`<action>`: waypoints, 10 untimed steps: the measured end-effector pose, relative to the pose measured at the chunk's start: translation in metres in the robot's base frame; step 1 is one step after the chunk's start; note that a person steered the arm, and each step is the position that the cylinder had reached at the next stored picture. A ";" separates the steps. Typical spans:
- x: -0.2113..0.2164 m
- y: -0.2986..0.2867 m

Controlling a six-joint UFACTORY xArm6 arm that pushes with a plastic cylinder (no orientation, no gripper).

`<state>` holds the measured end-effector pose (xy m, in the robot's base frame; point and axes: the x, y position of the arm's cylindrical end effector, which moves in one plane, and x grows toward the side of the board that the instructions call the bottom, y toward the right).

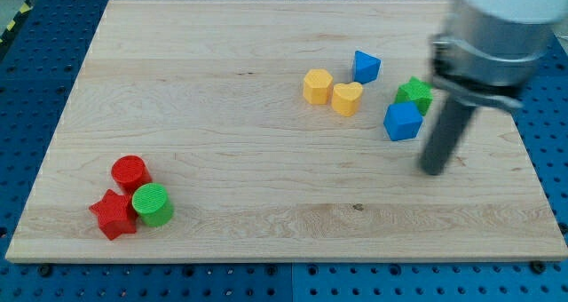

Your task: Move the blue cube towards bottom left

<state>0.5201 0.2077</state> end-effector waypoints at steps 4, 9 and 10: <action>-0.048 0.061; -0.097 -0.117; -0.107 -0.132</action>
<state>0.4127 0.0754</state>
